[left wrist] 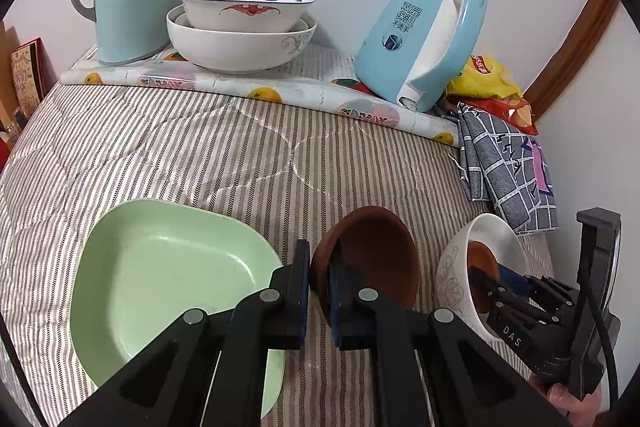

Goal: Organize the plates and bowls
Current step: 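Open the right gripper to release the brown bowl inside the white bowl, then lower the left-held brown bowl into the white bowl onto the other brown bowl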

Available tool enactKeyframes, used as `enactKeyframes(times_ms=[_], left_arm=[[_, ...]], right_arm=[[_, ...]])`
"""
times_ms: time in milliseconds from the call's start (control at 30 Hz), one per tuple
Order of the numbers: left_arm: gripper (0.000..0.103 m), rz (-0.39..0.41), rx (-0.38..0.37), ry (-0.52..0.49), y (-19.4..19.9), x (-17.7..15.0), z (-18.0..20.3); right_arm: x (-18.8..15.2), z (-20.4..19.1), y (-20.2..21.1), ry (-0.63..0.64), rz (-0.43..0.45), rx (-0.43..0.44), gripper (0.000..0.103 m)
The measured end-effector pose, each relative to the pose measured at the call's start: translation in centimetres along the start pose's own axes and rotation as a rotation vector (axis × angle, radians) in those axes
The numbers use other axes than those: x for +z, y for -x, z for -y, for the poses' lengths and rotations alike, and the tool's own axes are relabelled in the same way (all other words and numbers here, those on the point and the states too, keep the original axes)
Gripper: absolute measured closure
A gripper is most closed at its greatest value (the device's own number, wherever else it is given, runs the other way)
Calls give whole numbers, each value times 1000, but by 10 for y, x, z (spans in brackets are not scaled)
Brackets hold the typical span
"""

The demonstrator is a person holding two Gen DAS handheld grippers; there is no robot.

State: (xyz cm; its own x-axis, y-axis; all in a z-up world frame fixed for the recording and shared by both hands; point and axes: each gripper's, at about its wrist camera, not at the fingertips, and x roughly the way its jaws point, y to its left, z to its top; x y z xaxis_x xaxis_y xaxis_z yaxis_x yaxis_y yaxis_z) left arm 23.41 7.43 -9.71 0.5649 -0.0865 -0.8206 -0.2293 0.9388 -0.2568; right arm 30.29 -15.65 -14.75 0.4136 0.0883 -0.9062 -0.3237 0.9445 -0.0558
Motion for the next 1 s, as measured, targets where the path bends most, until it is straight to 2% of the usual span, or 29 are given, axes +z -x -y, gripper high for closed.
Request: enactKeyframes(times_ms=[100,233,600,1000], left_arm=[[94,4,0,-6,3,-1,1],[94,7,-5,-14,6,-3,4],[94,14,-50,-60,19,-8,39],[94,1,-84,-127,11,-15,98]], right_arm=[[1,3,5,-19,7,1,73],[-1,8,23,-49,56,24,63],[-24,46,72,-140,178,8,59],[-65,99,92,-229,198,-24,59]])
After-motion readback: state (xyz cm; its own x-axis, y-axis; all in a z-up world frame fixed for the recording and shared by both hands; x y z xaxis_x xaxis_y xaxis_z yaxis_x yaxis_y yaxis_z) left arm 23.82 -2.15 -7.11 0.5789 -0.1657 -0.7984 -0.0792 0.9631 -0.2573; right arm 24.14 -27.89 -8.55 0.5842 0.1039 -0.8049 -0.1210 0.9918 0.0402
